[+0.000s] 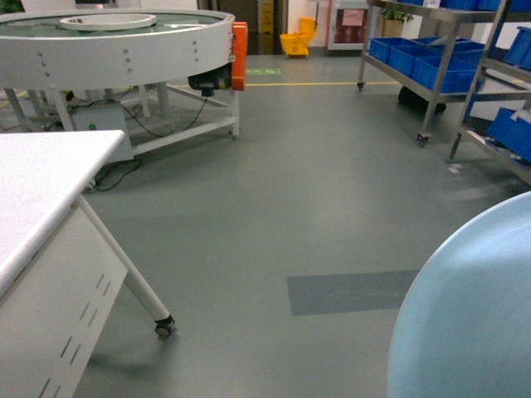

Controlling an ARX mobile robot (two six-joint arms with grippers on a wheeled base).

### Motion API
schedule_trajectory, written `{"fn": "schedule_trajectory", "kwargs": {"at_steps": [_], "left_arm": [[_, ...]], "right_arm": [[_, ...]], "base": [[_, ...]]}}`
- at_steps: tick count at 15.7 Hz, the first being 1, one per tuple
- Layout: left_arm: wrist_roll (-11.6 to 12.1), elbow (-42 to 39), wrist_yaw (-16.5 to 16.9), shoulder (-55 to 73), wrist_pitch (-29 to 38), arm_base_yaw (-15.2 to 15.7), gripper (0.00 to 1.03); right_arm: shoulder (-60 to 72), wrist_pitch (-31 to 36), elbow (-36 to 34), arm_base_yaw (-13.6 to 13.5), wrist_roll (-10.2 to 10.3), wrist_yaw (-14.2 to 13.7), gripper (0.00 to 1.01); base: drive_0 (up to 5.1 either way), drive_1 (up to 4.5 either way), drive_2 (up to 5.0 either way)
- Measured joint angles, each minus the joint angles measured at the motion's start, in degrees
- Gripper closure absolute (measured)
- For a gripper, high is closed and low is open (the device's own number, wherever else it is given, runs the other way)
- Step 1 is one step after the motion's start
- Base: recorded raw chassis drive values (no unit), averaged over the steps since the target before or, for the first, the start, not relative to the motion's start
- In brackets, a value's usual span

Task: Place blue tray on left shelf second layer neatly

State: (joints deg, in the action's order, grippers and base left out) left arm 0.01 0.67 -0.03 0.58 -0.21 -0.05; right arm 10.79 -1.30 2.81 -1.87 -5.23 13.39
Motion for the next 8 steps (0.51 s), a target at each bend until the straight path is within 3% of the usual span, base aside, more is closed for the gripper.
{"fn": "schedule_trajectory", "kwargs": {"at_steps": [8], "left_arm": [[0.0, 0.0, 0.0, 0.0, 0.0, 0.0, 0.05]], "right_arm": [[-0.02, 0.0, 0.0, 0.0, 0.0, 0.02, 0.99]], "base": [[-1.5, -1.53, -1.5]]}}
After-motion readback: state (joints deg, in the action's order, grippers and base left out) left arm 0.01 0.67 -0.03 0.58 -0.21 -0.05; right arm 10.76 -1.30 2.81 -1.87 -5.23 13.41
